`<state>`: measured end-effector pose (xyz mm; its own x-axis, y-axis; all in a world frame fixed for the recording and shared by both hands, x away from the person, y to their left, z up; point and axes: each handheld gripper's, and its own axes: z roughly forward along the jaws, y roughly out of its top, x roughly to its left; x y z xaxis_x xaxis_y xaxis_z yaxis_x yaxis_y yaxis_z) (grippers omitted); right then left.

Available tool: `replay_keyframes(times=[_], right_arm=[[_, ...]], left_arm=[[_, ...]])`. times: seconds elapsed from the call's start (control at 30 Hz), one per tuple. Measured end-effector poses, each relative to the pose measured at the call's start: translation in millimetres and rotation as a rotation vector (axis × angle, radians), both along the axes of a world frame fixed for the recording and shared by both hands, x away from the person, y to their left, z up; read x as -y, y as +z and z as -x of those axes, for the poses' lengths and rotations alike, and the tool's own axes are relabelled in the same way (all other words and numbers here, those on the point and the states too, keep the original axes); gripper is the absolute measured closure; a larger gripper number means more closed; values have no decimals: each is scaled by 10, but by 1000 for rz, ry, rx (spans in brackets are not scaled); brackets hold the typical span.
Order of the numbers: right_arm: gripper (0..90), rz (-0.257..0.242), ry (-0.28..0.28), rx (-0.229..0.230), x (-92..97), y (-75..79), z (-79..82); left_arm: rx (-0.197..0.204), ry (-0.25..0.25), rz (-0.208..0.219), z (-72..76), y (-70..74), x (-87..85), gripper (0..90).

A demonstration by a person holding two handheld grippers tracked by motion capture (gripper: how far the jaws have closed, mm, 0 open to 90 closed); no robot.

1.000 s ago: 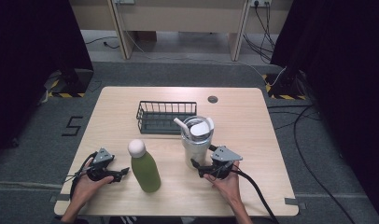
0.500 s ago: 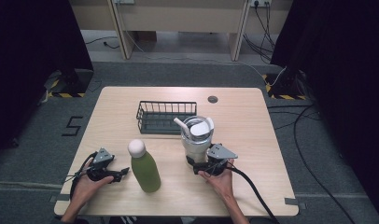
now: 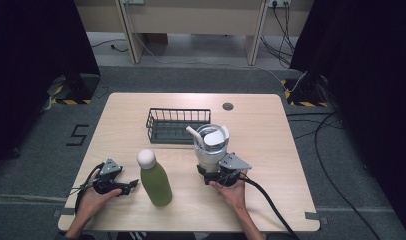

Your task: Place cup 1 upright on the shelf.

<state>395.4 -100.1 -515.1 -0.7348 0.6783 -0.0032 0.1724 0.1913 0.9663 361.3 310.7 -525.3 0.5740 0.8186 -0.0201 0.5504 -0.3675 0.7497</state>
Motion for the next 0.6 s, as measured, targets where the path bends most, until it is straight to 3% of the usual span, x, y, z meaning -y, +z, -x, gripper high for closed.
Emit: replay_keyframes(times=[0.6], right_arm=[[113, -21, -11, 1, -15, 11, 20]], left_arm=[[0, 0, 0, 0, 0, 0, 125]])
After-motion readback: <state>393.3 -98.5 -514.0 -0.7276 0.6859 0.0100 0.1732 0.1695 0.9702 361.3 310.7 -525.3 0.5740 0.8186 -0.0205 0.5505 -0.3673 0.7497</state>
